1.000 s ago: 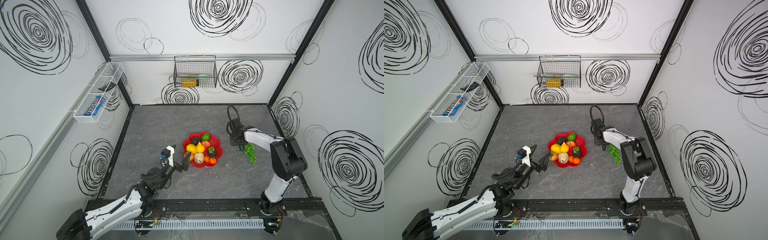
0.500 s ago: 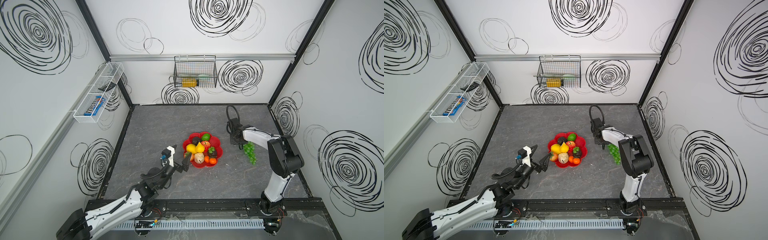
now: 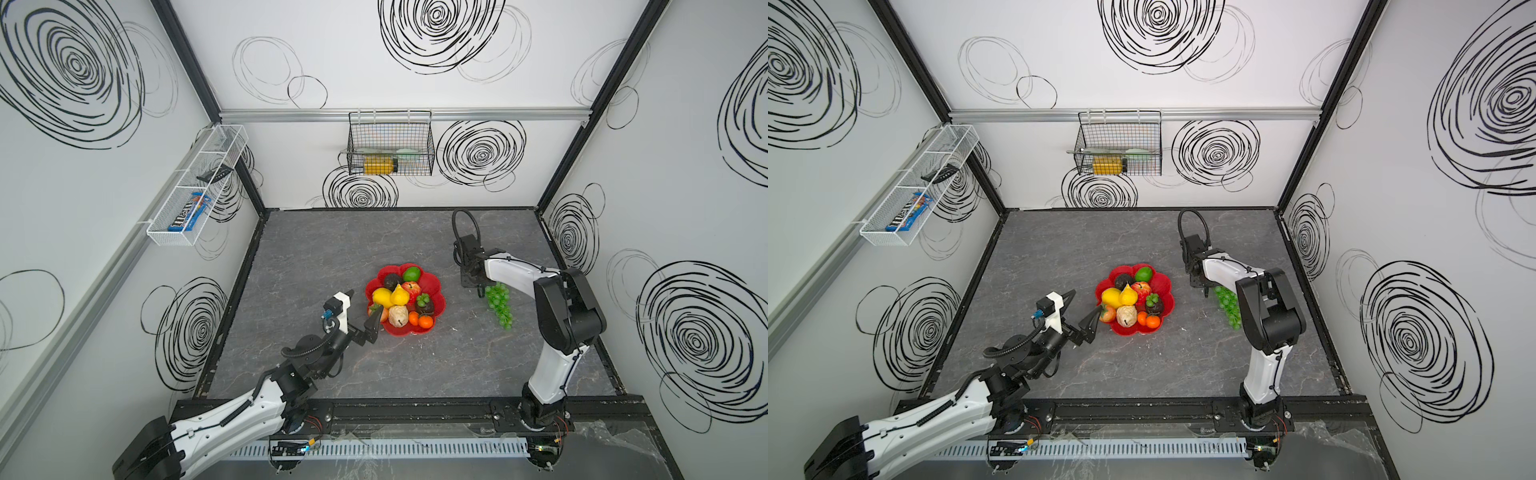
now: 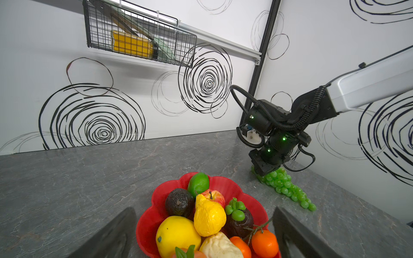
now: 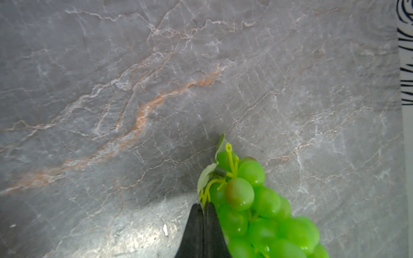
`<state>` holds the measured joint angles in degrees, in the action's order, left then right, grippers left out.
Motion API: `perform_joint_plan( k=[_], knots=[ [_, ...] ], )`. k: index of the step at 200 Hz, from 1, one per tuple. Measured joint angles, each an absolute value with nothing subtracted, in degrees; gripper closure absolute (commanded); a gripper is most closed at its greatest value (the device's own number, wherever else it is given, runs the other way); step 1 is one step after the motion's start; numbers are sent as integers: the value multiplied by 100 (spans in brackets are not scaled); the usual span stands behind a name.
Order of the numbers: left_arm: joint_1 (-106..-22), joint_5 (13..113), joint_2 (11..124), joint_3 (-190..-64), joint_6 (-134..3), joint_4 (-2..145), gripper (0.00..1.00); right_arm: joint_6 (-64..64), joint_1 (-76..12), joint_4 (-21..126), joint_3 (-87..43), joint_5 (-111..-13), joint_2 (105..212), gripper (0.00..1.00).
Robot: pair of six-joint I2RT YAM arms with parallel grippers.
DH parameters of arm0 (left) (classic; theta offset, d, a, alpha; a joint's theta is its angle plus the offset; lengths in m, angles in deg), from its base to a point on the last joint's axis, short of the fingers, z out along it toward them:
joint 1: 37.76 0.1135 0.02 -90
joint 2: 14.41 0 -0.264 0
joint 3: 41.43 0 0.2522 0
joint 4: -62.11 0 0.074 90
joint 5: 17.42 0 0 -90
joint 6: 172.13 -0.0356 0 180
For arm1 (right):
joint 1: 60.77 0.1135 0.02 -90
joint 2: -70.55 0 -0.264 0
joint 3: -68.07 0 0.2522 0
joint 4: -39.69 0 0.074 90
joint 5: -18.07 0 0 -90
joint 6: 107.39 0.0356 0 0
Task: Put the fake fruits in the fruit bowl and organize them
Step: 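Lower the right gripper onto the grape stem and leaf and close, then lift the green grapes with the right gripper and carry them over the bowl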
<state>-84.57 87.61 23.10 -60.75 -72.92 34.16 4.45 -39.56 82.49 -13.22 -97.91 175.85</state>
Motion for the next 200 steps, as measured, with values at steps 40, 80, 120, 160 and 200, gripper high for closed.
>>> perform_joint_plan(
  k=[40, 80, 120, 160, 200],
  knots=[
    [-8459, 8761, 2352, -6075, -7292, 3414, 2, 351, -3891, 8238, -1099, -9771, 17075, 100],
    [-8459, 8761, 2356, -6075, -7292, 3414, 1, 137, -3746, 8162, -815, -9295, 15782, 100],
    [-8459, 8765, 2356, -6075, -7294, 3414, 2, -14, -3576, 8116, -741, -8586, 15023, 100],
    [-8459, 8770, 2358, -6075, -7303, 3414, 1, -151, -3440, 8057, -581, -7968, 14374, 100],
    [-8459, 8798, 2380, -6075, -7316, 3414, 2, -215, -3340, 7974, -563, -7631, 13950, 100]
  ],
)
